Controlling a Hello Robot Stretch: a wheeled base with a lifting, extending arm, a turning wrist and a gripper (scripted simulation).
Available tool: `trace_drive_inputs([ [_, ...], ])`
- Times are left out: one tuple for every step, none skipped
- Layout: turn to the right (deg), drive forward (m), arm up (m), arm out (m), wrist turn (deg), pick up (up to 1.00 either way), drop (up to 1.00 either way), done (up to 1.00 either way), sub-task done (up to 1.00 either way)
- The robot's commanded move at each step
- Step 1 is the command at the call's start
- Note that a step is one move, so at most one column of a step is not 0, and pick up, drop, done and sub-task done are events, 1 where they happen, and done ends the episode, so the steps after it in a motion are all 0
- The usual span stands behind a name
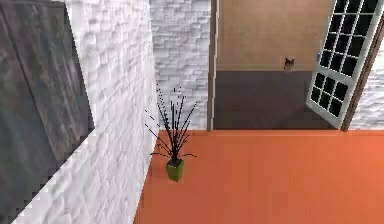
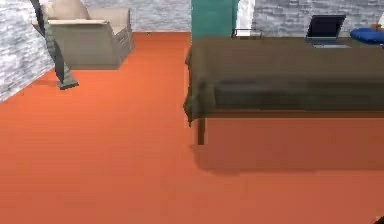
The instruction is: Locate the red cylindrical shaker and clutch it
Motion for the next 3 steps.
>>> trace_drive_inputs([
  [45.0, 0.00, 0.00, 0.00, 0.0, 0.00, 0.00, 0.00, 0.00],
  [36.0, 0.00, 0.00, 0.00, 0.0, 0.00, 0.00, 0.00, 0.00],
  [0.0, 0.20, 0.00, 0.00, 0.0, 0.00, 0.00, 0.00, 0.00],
])
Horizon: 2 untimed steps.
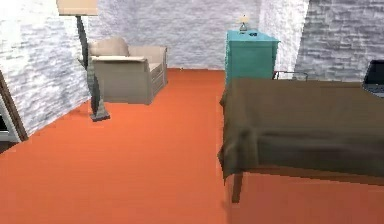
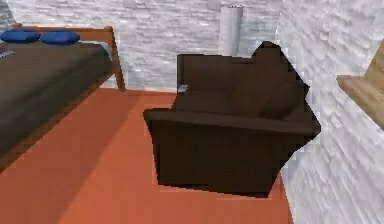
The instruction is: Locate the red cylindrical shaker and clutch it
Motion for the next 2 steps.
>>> trace_drive_inputs([
  [-45.0, 0.00, 0.00, 0.00, 0.0, 0.00, 0.00, 0.00, 0.00],
  [-15.0, 0.00, 0.00, 0.00, 0.0, 0.00, 0.00, 0.00, 0.00],
])
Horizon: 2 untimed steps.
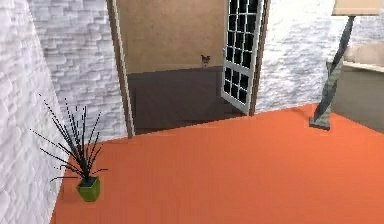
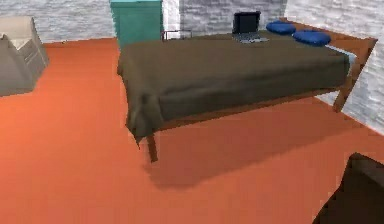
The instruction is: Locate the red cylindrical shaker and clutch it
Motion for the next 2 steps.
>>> trace_drive_inputs([
  [0.0, 1.00, 0.00, 0.00, 0.0, 0.00, 0.00, 0.00, 0.00],
  [-3.0, 0.00, 0.00, 0.00, 0.0, 0.00, 0.00, 0.00, 0.00],
])
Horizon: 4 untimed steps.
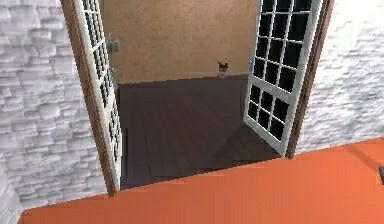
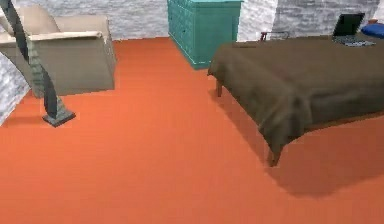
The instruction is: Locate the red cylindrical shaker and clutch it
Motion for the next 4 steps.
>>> trace_drive_inputs([
  [0.0, 1.00, 0.00, 0.00, 0.0, 0.00, 0.00, 0.00, 0.00],
  [0.0, 1.00, 0.00, 0.00, 0.0, 0.00, 0.00, 0.00, 0.00],
  [3.0, 0.00, 0.00, 0.00, 0.0, 0.00, 0.00, 0.00, 0.00],
  [0.0, 0.75, 0.00, 0.00, 0.0, 0.00, 0.00, 0.00, 0.00],
])
